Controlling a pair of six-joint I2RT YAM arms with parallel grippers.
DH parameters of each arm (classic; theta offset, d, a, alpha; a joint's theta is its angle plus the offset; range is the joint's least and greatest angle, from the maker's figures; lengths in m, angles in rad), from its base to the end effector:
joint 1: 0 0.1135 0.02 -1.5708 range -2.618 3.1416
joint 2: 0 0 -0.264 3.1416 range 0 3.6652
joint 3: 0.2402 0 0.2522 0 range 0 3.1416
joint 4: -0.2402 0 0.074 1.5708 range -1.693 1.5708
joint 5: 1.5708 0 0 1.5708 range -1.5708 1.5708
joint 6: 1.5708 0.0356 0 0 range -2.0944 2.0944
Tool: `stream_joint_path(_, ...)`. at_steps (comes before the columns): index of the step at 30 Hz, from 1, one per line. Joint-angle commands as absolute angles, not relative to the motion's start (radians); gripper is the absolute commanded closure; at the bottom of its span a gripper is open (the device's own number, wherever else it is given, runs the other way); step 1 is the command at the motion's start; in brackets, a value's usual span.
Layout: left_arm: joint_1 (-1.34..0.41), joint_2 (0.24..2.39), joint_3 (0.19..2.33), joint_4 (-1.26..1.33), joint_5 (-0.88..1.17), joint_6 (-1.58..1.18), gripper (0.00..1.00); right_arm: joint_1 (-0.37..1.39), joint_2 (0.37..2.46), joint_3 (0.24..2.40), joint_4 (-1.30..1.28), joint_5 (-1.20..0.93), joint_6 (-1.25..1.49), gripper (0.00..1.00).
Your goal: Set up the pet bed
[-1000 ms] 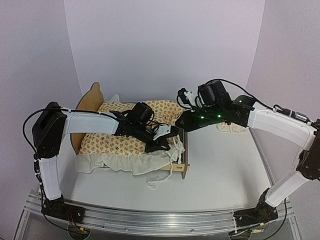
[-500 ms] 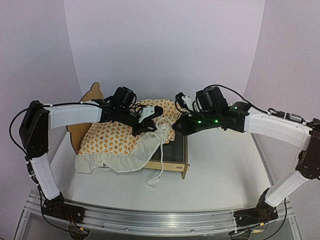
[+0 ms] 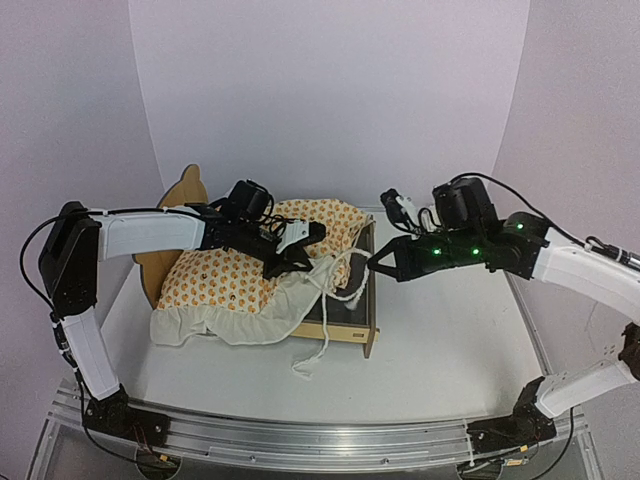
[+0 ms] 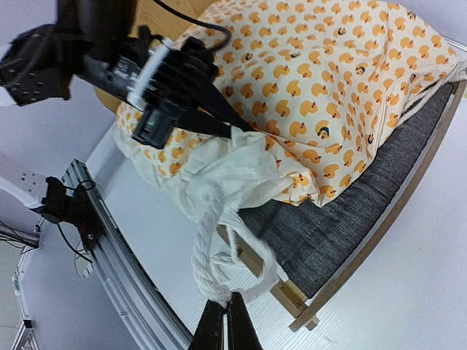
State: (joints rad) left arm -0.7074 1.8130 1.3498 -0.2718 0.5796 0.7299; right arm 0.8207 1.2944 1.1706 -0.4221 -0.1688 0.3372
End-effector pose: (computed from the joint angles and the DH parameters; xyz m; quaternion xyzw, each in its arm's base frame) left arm 0.2961 -0.2788 0.2444 0.6639 0.5829 -0.2568 0.3918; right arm 0.1945 0.2175 0.3401 -0.2480 0.8333 0.3288 0.3688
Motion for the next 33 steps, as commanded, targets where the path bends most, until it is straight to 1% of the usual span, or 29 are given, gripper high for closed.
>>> stream_joint_path(1,-0.700,1.789,1.347,-0.260,0.573,0.745,1.00,0.823,1.267,1.223,-0.486,-0.260,0.360,1.00)
stream_joint_path(5,-0.698,1.790,1.349,-0.259,0.579,0.745,1.00,0.823,1.295,1.207,-0.477,-0.230,0.358,1.00)
stream_joint_path(11,-0.697,1.786,1.347,-0.259,0.575,0.744,1.00,0.823,1.413,1.302,-0.438,-0.224,0.332,1.00)
stream_joint_path(14,-0.697,1.782,1.344,-0.255,0.573,0.743,1.00,0.825,1.452,1.315,-0.407,-0.229,0.335,1.00)
stream_joint_path(22,-0.693,1.774,1.333,-0.250,0.572,0.739,1.00,0.825,1.459,1.343,-0.401,-0.220,0.335,1.00)
stream_joint_path(25,-0.692,1.773,1.332,-0.246,0.573,0.738,1.00,0.839,1.452,1.299,-0.386,-0.223,0.378,1.00)
stream_joint_path(29,-0.690,1.773,1.330,-0.244,0.575,0.737,1.00,0.865,1.476,1.155,-0.309,-0.236,0.466,1.00)
stream_joint_path(33,-0.689,1.769,1.328,-0.248,0.574,0.738,1.00,0.868,1.494,1.078,-0.282,-0.220,0.480,1.00)
